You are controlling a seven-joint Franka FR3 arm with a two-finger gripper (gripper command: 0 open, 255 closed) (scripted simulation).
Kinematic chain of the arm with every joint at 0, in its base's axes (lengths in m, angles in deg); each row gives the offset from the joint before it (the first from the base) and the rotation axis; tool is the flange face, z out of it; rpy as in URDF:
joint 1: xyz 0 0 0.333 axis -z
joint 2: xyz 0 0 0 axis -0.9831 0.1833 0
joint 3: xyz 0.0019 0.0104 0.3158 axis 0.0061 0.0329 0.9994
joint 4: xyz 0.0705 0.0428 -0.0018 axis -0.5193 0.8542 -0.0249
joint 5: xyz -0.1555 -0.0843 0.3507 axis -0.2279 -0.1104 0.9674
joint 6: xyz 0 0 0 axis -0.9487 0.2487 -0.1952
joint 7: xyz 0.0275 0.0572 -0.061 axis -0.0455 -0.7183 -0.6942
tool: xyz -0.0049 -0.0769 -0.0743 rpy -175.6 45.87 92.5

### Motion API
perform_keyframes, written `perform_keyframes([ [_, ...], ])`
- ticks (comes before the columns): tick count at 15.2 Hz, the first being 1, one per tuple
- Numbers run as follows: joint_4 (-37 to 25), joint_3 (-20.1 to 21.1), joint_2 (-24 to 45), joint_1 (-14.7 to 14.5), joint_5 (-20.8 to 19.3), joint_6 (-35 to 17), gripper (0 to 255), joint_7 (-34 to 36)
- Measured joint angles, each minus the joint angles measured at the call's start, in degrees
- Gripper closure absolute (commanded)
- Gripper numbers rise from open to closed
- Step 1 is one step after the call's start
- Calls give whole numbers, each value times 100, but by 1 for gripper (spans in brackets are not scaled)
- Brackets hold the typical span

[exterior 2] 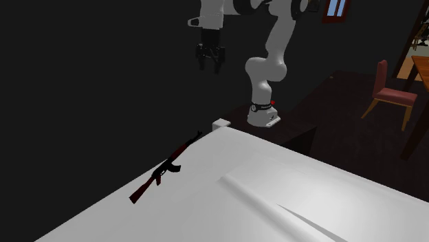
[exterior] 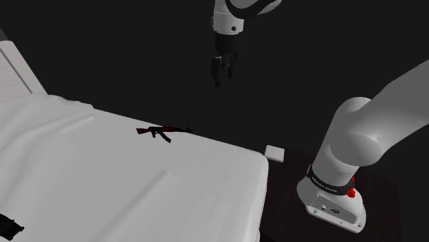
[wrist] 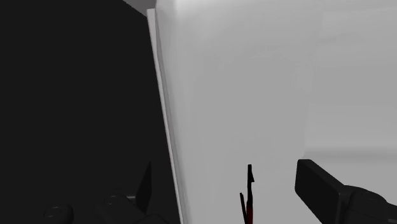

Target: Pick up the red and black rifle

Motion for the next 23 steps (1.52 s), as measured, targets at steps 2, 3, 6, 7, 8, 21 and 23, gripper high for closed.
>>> perform_keyframes([
  [2,-176,74,480,-15,-11,-252,0,46],
  [3,-267,89,700,-12,-28,-353,0,42],
  [6,-602,188,1334,-37,-68,-574,0,114],
  [7,-759,220,1597,-43,-96,-660,0,144],
  [8,-873,241,1823,-46,-122,-742,0,157],
  [21,-3144,497,4830,-356,-625,-1088,0,603],
  [23,-3663,505,5313,-451,-704,-986,0,661],
])
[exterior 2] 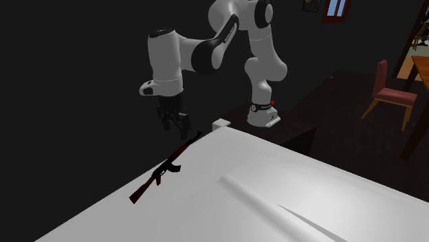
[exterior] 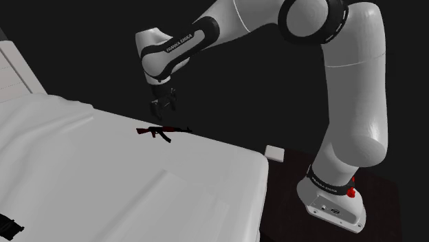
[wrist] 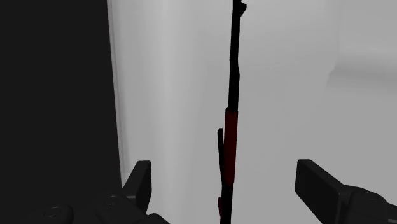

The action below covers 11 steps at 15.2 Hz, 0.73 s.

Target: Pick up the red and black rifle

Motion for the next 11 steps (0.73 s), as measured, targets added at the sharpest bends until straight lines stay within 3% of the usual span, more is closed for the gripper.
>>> perform_keyframes([
  [6,-1641,-34,1462,-258,-187,346,0,33],
  [11,-1796,-57,1786,-300,-227,193,0,47],
])
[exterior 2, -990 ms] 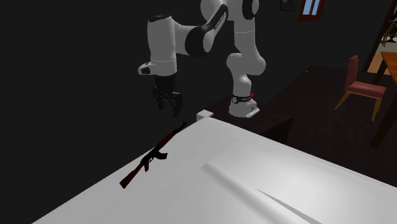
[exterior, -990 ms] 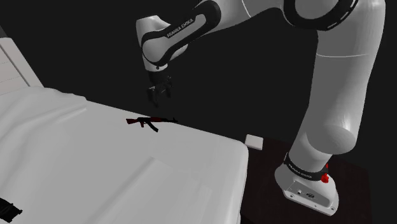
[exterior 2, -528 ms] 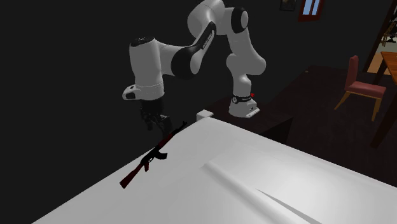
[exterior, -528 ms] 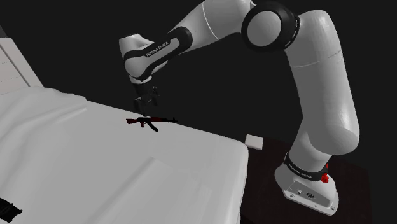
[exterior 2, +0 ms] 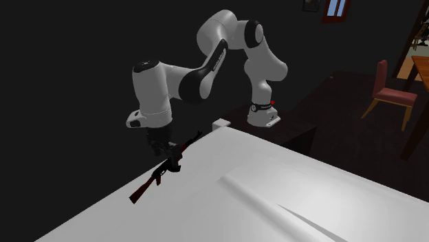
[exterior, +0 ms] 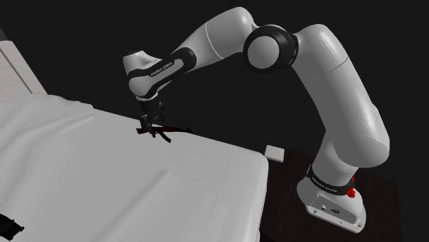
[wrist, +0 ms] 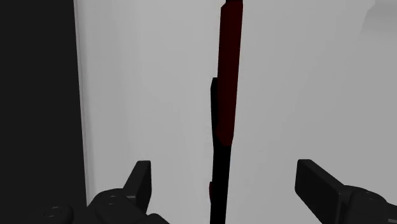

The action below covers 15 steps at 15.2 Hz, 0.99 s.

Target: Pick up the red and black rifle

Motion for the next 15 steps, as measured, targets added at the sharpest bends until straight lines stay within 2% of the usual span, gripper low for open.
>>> perform_keyframes([
  [3,56,-12,101,1,-16,-155,0,5],
  [4,64,-14,112,0,-18,-174,255,6],
  [15,58,-12,107,-4,-17,-165,255,10],
])
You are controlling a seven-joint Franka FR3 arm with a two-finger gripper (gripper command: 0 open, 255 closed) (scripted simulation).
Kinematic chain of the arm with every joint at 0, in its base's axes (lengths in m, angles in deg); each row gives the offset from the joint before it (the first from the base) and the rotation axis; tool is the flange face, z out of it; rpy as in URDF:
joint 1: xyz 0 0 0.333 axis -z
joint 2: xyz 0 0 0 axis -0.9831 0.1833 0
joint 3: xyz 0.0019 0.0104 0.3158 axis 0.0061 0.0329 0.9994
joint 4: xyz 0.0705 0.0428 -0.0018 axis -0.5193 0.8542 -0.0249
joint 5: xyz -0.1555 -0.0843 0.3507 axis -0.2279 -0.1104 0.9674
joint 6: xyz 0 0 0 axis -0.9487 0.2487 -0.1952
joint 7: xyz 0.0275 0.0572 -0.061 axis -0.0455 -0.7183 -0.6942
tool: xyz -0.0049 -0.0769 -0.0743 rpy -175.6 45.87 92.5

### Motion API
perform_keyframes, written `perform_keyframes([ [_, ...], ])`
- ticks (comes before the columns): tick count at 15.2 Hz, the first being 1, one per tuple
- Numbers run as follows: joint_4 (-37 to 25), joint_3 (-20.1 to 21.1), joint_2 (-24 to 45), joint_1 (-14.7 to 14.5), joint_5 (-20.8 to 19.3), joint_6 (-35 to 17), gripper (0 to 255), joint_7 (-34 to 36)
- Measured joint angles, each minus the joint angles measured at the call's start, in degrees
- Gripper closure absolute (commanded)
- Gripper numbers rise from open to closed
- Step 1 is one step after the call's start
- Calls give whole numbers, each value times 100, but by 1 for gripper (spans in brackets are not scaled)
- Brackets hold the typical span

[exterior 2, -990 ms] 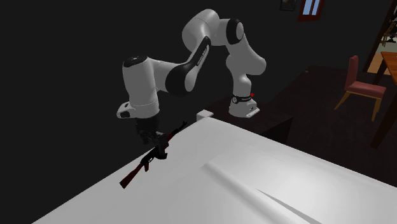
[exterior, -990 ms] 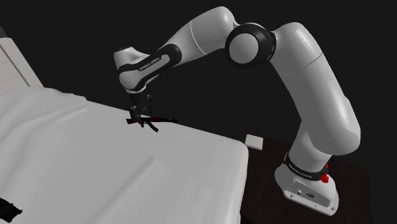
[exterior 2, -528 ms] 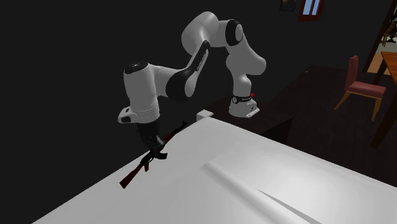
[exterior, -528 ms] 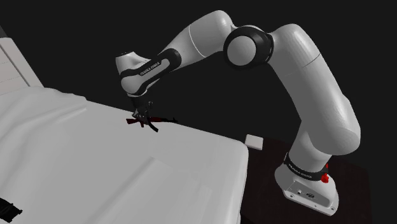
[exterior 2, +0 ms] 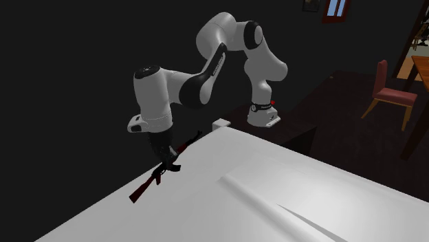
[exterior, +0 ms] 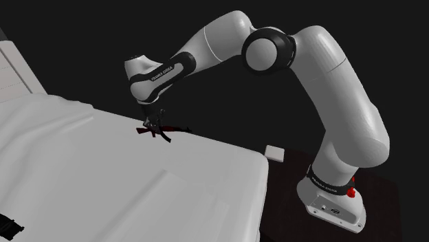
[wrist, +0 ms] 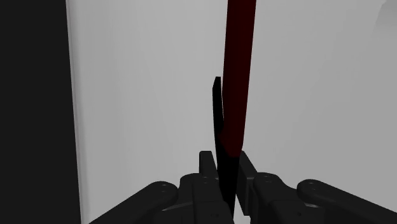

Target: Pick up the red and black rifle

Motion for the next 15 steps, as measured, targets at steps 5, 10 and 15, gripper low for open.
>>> perform_keyframes([
  [5,-123,16,-142,7,25,261,255,-22],
  [10,-287,33,-283,9,51,565,255,-42],
  [15,-443,47,-398,4,72,835,255,-53],
])
